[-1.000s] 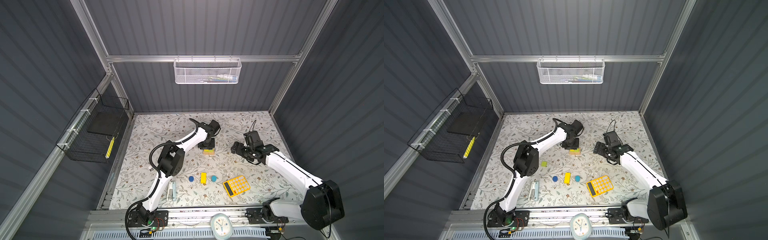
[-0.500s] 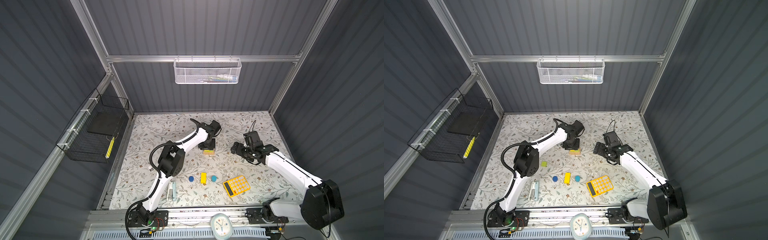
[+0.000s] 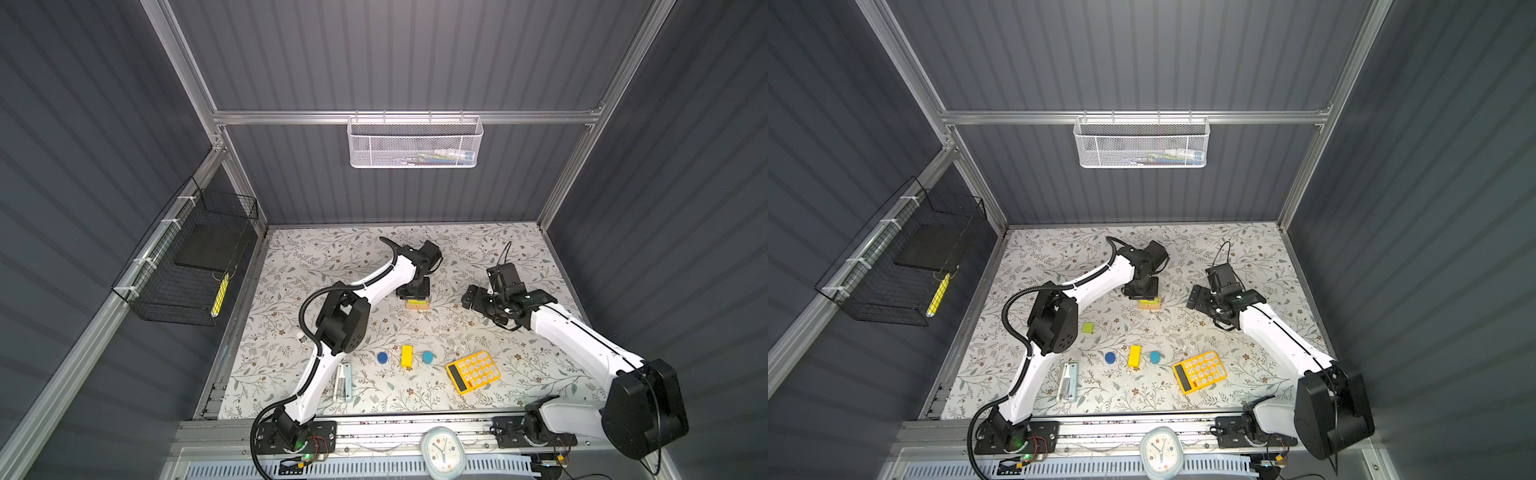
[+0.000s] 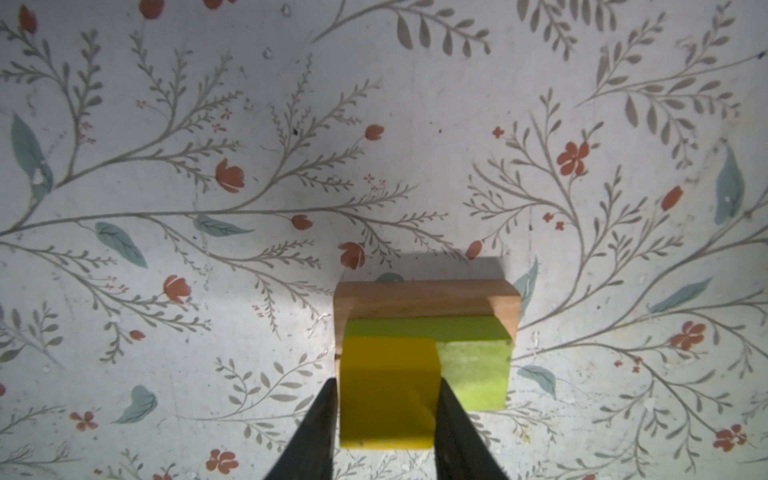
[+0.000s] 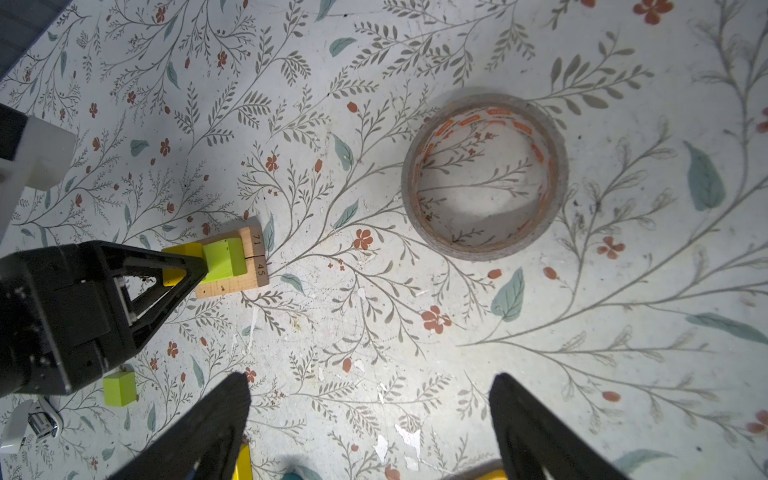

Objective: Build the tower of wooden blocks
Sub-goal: 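Open the left gripper and raise it off the yellow cube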

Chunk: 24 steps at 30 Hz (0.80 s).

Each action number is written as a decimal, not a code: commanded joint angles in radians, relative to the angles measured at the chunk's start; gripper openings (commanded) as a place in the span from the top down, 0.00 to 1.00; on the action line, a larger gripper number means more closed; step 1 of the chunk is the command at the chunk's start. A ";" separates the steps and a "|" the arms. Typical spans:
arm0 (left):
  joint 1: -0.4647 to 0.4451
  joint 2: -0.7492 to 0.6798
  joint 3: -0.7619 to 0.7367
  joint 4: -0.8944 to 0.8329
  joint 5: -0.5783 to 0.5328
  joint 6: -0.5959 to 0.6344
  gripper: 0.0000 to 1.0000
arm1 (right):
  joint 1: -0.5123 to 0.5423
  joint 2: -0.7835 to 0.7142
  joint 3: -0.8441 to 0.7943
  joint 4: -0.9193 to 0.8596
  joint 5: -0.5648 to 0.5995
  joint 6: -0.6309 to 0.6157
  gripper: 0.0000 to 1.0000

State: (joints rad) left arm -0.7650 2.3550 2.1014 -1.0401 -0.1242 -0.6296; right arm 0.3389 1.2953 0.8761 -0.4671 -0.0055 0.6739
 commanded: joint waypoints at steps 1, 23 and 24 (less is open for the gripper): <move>-0.005 -0.019 0.004 -0.033 -0.009 -0.012 0.60 | -0.003 0.000 -0.009 0.000 -0.006 0.009 0.08; -0.005 -0.149 0.018 0.005 -0.014 0.006 0.34 | -0.004 -0.024 0.021 -0.028 0.001 0.006 0.01; -0.005 -0.158 0.022 0.005 -0.015 0.010 0.34 | -0.003 -0.029 0.022 -0.031 0.001 0.009 0.01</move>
State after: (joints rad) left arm -0.7654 2.2749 2.1010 -1.0332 -0.1249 -0.6323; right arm 0.3389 1.2922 0.8772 -0.4770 -0.0051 0.6773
